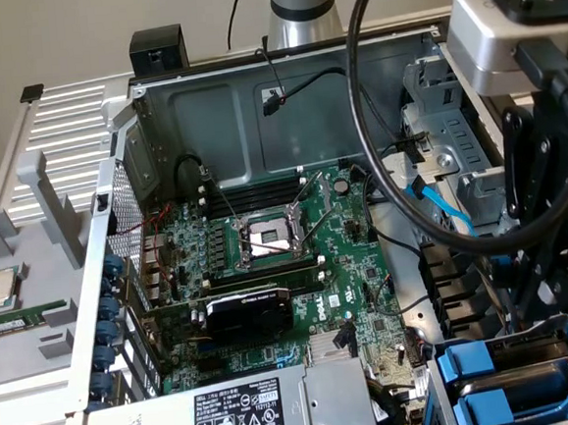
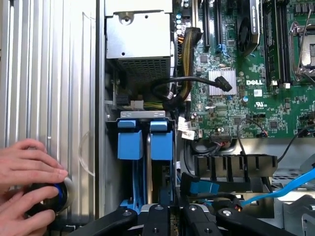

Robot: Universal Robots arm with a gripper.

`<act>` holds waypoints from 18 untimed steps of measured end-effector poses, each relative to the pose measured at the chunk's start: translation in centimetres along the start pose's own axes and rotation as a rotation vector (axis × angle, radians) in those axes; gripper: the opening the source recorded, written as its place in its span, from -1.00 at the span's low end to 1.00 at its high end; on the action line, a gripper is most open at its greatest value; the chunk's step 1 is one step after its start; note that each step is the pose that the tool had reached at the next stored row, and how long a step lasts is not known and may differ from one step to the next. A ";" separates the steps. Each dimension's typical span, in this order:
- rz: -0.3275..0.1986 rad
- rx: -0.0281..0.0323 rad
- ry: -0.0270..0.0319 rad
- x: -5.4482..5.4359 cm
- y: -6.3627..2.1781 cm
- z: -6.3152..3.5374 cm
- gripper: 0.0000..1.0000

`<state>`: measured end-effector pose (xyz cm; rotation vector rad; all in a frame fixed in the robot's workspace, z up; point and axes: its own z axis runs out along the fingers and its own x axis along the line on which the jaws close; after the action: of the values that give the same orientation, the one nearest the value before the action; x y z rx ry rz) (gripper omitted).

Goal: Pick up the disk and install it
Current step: 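Insert the first disk wire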

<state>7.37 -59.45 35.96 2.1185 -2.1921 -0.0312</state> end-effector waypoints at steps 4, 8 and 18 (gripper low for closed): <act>0.005 -0.0003 -0.0006 0.0 -0.19 0.00 -0.66; 0.008 -0.0005 -0.0010 0.0 -0.19 0.00 -0.66; 0.051 -0.0292 -0.0124 0.1 -0.21 0.23 -0.66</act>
<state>7.55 -59.55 35.72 2.0517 -2.2377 -0.0724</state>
